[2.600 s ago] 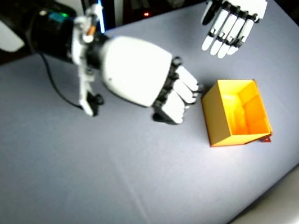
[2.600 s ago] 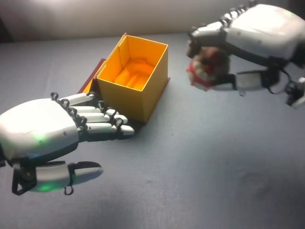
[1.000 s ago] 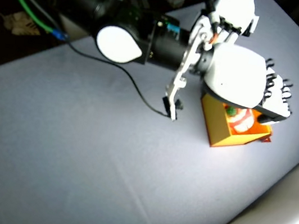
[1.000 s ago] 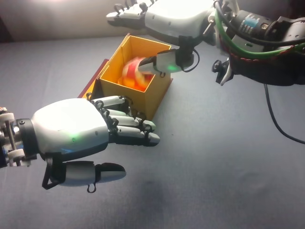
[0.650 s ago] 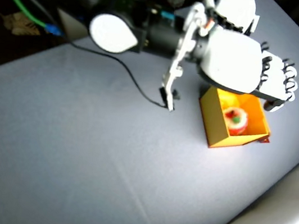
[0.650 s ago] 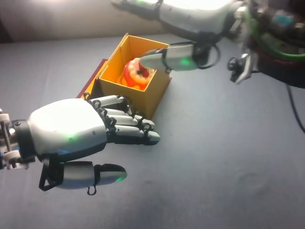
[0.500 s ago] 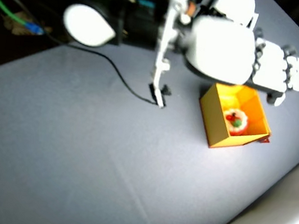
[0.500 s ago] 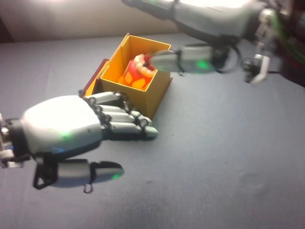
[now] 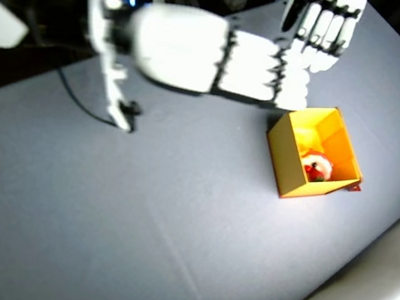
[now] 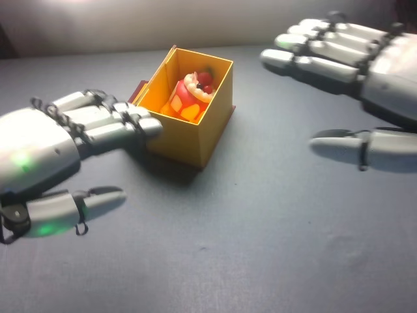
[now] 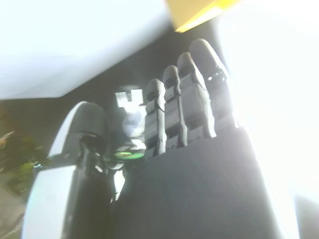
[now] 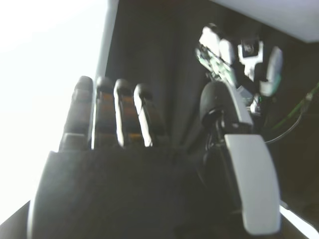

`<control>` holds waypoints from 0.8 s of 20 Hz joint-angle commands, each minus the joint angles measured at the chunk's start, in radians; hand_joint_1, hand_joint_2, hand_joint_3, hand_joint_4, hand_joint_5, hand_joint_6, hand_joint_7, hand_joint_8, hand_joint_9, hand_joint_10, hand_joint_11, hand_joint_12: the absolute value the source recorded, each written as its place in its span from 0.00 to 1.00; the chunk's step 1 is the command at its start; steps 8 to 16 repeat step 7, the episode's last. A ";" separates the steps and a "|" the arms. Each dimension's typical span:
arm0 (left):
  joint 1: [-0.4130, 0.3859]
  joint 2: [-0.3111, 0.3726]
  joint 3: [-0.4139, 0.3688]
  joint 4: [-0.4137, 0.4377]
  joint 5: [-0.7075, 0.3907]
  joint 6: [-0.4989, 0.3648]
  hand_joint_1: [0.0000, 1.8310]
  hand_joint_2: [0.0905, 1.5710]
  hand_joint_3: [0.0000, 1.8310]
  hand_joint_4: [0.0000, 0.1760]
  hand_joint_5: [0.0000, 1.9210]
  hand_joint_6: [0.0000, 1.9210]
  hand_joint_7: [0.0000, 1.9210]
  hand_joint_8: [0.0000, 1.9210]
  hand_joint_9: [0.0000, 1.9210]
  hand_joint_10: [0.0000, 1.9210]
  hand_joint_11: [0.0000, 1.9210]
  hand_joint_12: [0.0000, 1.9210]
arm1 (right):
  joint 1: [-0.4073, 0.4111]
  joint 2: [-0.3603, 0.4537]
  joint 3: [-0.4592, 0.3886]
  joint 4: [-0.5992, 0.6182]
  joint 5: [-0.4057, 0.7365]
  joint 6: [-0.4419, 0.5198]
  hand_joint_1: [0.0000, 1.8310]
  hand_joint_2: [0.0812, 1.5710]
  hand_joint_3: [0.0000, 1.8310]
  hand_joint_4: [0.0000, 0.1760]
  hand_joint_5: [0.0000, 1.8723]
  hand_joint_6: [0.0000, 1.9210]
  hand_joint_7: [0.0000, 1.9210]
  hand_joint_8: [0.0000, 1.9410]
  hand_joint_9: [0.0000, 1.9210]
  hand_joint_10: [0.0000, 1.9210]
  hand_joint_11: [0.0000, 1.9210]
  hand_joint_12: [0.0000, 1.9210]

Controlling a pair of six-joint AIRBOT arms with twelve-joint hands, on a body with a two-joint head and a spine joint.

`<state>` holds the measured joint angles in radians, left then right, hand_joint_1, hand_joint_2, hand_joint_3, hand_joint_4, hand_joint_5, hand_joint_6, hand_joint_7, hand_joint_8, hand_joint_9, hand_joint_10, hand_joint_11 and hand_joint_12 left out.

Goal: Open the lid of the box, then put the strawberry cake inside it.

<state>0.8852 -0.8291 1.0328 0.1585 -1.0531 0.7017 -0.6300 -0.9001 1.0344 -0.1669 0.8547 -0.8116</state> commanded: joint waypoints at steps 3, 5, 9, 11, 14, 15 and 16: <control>0.034 0.007 -0.013 -0.106 -0.247 0.047 0.21 0.89 0.00 0.00 0.07 0.00 0.03 0.00 0.04 0.00 0.00 0.53 | -0.100 0.063 -0.043 0.094 0.289 0.003 0.17 0.86 0.00 0.45 0.00 0.00 0.00 0.00 0.00 0.00 0.00 0.00; 0.065 0.006 -0.020 -0.164 -0.317 0.071 0.15 0.89 0.00 0.00 0.01 0.00 0.00 0.00 0.00 0.00 0.00 0.36 | -0.191 0.102 -0.072 0.152 0.395 0.002 0.15 0.87 0.00 0.20 0.00 0.00 0.00 0.00 0.00 0.00 0.00 0.00; 0.105 0.003 -0.028 -0.228 -0.399 0.092 0.19 0.88 0.00 0.04 0.00 0.00 0.00 0.00 0.00 0.00 0.00 0.30 | -0.310 0.134 -0.116 0.226 0.529 -0.019 0.23 0.86 0.00 0.02 0.00 0.00 0.00 0.00 0.00 0.00 0.00 0.00; 0.105 0.003 -0.028 -0.228 -0.399 0.092 0.19 0.88 0.00 0.04 0.00 0.00 0.00 0.00 0.00 0.00 0.00 0.30 | -0.310 0.134 -0.116 0.226 0.529 -0.019 0.23 0.86 0.00 0.02 0.00 0.00 0.00 0.00 0.00 0.00 0.00 0.00; 0.105 0.003 -0.028 -0.228 -0.399 0.092 0.19 0.88 0.00 0.04 0.00 0.00 0.00 0.00 0.00 0.00 0.00 0.30 | -0.310 0.134 -0.116 0.226 0.529 -0.019 0.23 0.86 0.00 0.02 0.00 0.00 0.00 0.00 0.00 0.00 0.00 0.00; 0.105 0.003 -0.028 -0.228 -0.399 0.092 0.19 0.88 0.00 0.04 0.00 0.00 0.00 0.00 0.00 0.00 0.00 0.30 | -0.310 0.134 -0.116 0.226 0.529 -0.019 0.23 0.86 0.00 0.02 0.00 0.00 0.00 0.00 0.00 0.00 0.00 0.00; 0.105 0.003 -0.028 -0.228 -0.399 0.092 0.19 0.88 0.00 0.04 0.00 0.00 0.00 0.00 0.00 0.00 0.00 0.30 | -0.310 0.134 -0.116 0.226 0.529 -0.019 0.23 0.86 0.00 0.02 0.00 0.00 0.00 0.00 0.00 0.00 0.00 0.00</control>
